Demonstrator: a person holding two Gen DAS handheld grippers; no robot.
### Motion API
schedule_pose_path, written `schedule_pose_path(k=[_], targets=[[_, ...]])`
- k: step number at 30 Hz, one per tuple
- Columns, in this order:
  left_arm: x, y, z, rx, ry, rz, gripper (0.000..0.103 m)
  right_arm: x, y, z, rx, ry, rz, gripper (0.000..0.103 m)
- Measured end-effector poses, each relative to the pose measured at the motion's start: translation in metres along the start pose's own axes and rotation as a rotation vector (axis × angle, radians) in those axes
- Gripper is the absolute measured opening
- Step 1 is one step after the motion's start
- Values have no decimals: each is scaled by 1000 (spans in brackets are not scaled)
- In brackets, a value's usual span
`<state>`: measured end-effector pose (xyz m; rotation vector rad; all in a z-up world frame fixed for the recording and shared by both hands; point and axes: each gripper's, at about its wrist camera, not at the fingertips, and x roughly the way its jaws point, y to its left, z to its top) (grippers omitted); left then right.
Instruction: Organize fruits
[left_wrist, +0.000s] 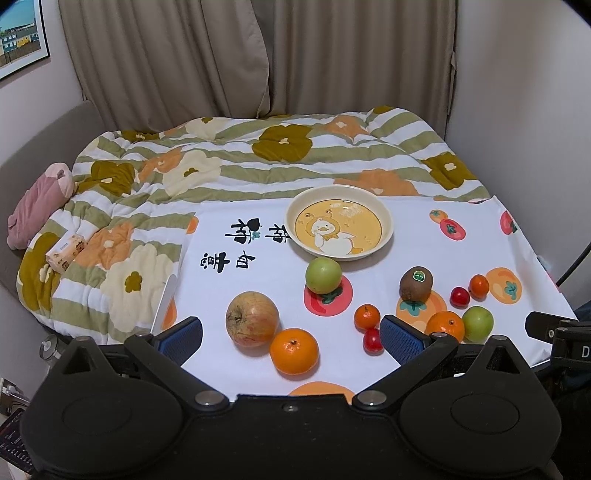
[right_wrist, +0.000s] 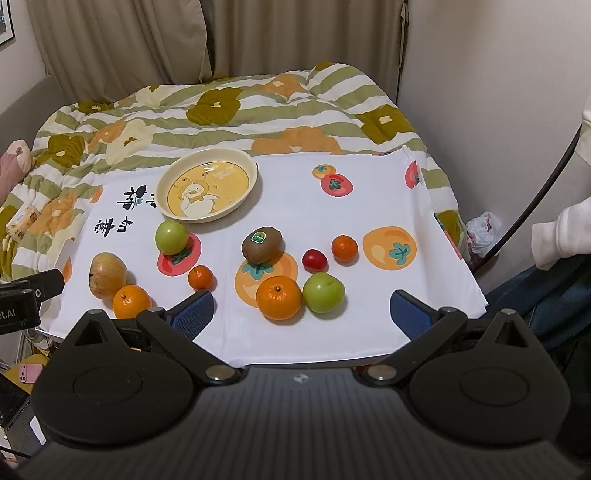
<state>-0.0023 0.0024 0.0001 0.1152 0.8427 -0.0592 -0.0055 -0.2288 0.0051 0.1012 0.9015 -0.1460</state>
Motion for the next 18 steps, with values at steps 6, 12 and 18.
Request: schedule_pose_path(k=[6,12,18], targets=[[-2,0,2,9,-2,4,103,0,0,1,0,-2,2,103],[-2,-2,2,9,-8,9,103,0,-1,1,-1,-2,2,103],[-2,-2,2,8,-22,12,103,1,-1,0,0,-2,2,103]])
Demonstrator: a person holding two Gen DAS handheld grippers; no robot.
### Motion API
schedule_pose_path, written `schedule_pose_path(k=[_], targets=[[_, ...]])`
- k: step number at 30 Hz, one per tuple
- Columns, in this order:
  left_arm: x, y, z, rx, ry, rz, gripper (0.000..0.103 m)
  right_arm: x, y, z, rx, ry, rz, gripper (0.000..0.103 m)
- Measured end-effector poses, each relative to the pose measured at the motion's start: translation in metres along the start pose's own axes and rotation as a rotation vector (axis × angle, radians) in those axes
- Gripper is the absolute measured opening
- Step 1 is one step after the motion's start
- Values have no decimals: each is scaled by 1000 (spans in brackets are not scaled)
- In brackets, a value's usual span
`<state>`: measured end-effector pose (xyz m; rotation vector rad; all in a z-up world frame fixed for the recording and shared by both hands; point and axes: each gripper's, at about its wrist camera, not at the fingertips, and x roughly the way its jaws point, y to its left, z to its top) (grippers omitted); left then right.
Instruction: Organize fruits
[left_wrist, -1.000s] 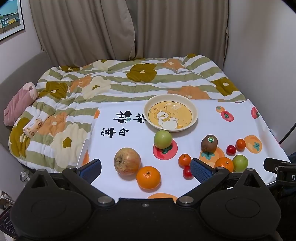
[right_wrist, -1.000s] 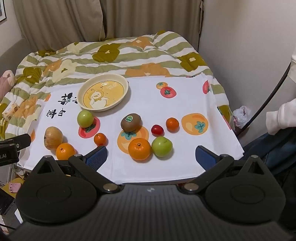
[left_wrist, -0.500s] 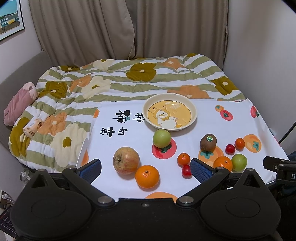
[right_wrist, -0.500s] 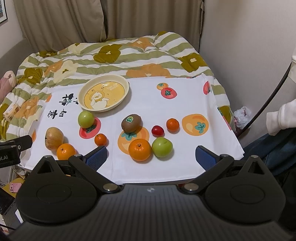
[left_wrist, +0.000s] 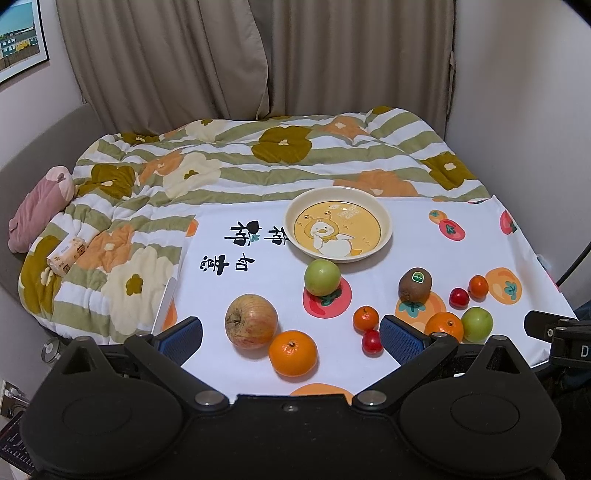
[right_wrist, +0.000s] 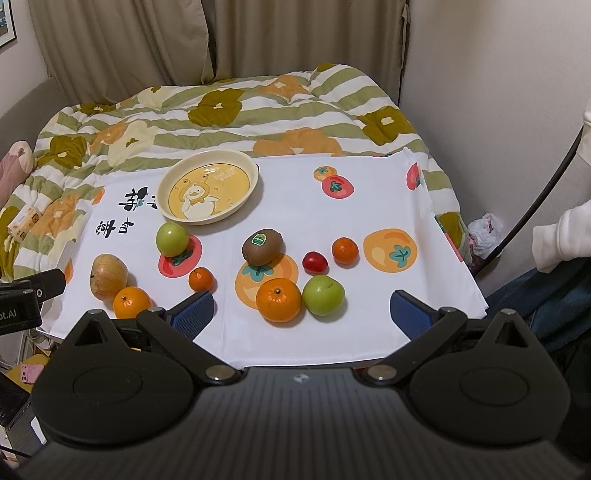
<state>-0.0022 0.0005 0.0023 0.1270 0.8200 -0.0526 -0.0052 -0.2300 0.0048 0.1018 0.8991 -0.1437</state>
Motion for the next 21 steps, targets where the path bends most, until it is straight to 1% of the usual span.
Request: schedule_pose_path(k=[7,10,13,16,21], targets=[[0,-3,2,1,6,7,103,0,0,1,1,-1,0,103],[0,-2,2,-4,8,-1,103,0,0,1,1,-1,0,103],[0,-2,2,-16,22,-11,103,0,0,1,0,-1,0,103],[-1,-2,3,-19,29,-3,103,0,0,1,0,1,2,103],[-5,-2,5,-29,16,-4,103,1,1,3,-14,4,11,103]])
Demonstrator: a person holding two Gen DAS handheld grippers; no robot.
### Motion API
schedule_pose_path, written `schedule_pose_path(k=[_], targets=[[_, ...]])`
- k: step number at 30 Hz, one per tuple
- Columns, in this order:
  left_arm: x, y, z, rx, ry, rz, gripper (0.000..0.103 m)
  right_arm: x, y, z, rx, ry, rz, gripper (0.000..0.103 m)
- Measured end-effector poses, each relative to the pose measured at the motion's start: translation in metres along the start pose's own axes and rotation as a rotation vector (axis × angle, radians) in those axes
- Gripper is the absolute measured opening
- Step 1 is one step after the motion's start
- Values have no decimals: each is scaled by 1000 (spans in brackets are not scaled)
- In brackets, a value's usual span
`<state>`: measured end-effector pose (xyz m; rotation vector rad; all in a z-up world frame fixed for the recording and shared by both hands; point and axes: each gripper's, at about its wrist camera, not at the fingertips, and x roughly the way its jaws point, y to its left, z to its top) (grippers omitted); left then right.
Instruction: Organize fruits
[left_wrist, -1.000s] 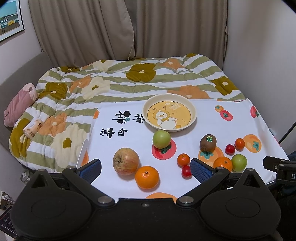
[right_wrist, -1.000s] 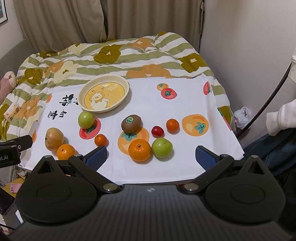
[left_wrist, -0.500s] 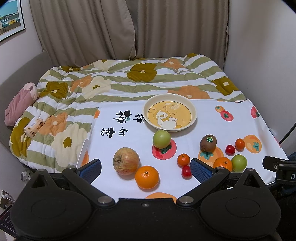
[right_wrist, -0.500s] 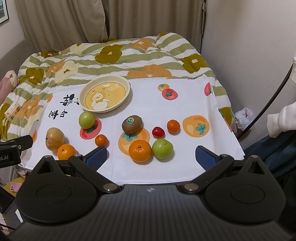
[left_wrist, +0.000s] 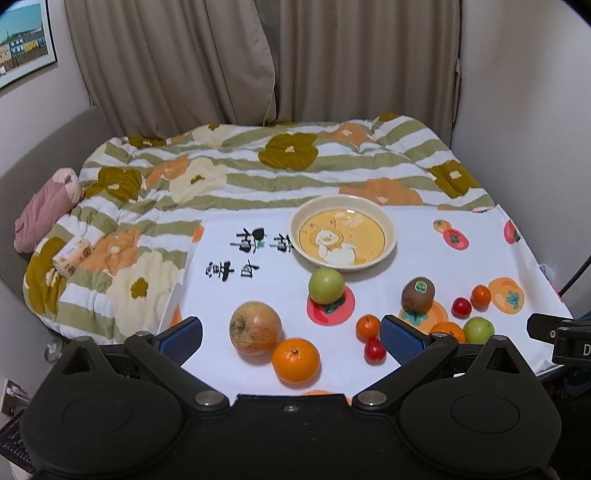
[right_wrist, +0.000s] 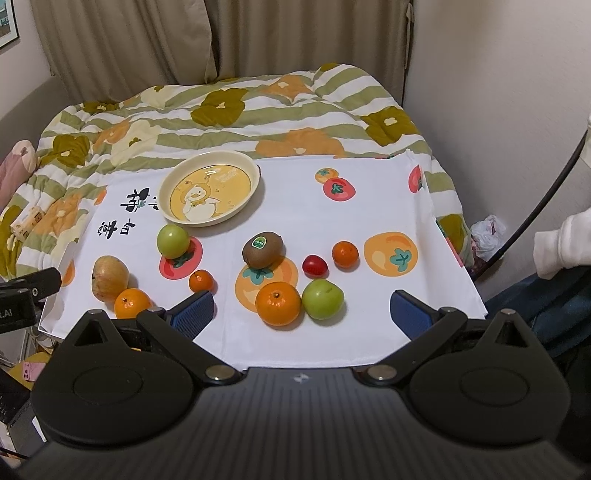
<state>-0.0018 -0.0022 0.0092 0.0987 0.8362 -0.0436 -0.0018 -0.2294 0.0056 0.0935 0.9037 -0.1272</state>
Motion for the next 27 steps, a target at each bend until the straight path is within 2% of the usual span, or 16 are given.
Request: schedule_pose_path(k=[1,8,13,16,19,27], targets=[[0,1,1,-13,-8,-10,103,1,1,2,-6,1,3,103],[8,5,-4,-3,-94,51,103,22,9,17,-72,20,87,103],[28,19,-11,4,-95,104,103,49,23,19,-118,39,139,103],[44,37,-14,-2,-84,84,103,62,34,19,-115,42,160,103],[59,47,-15,42,-76,76,103,75,48,19,-116,47,179,103],[114,77,-13,174,-12,-63,103,118,94,23,-55,57,191,103]])
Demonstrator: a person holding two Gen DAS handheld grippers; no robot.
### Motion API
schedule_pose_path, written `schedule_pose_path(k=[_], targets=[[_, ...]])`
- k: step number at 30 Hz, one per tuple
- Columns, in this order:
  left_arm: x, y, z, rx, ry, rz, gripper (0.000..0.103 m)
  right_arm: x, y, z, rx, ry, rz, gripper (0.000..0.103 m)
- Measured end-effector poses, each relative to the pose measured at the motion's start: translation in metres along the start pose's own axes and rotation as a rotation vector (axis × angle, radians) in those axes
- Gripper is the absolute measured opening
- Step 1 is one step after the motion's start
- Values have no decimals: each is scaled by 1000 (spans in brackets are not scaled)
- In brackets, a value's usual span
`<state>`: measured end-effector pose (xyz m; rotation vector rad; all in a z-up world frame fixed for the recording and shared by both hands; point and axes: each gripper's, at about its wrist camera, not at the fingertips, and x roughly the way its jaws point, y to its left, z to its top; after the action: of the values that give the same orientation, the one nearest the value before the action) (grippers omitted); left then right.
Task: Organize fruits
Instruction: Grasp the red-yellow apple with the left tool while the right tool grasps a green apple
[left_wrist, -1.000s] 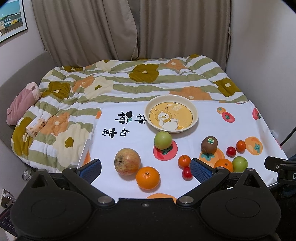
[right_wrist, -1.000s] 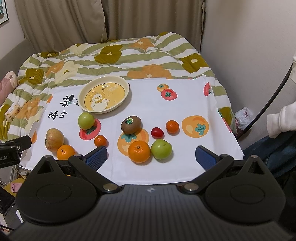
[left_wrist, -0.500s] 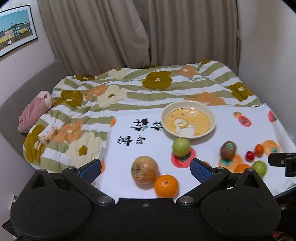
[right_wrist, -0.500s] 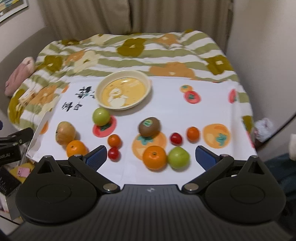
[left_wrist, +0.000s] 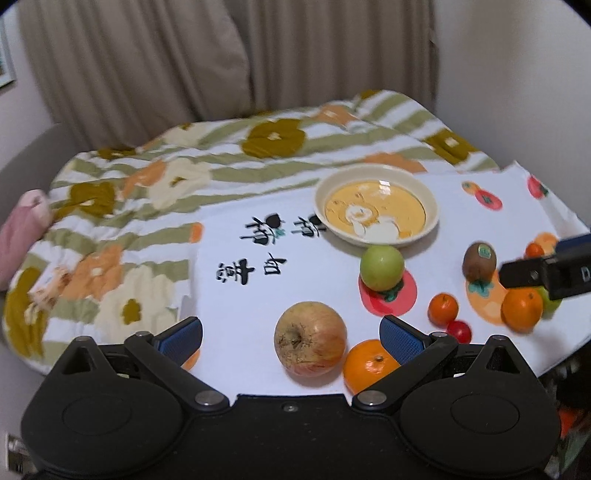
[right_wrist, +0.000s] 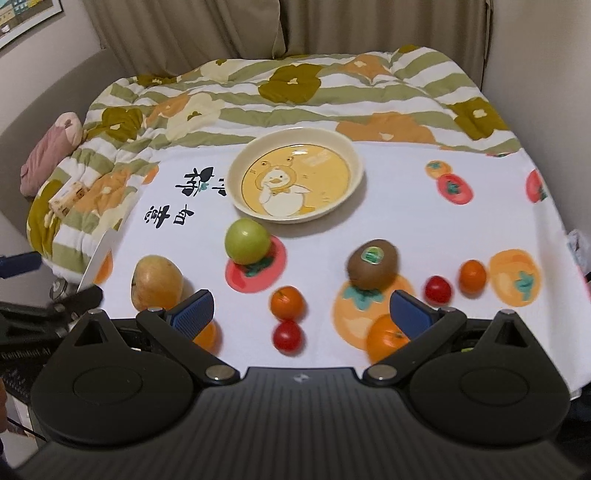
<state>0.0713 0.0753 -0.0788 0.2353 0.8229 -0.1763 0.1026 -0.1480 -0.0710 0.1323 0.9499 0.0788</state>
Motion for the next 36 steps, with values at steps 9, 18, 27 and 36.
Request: schedule_pose_path(k=[9,18,27,36], targets=[[61,26,-2,137,67,-113,103,59,34,12,58,1,-24,103],[99,29,-3,233,113,-278,98,96,49,20,114,13,-51,103],[121,30,0,234,167,-410,85,122,54,21,131,49,-53,103],[131,35,1,196,193,-464,78,144,56,28,134,73,-47,93]])
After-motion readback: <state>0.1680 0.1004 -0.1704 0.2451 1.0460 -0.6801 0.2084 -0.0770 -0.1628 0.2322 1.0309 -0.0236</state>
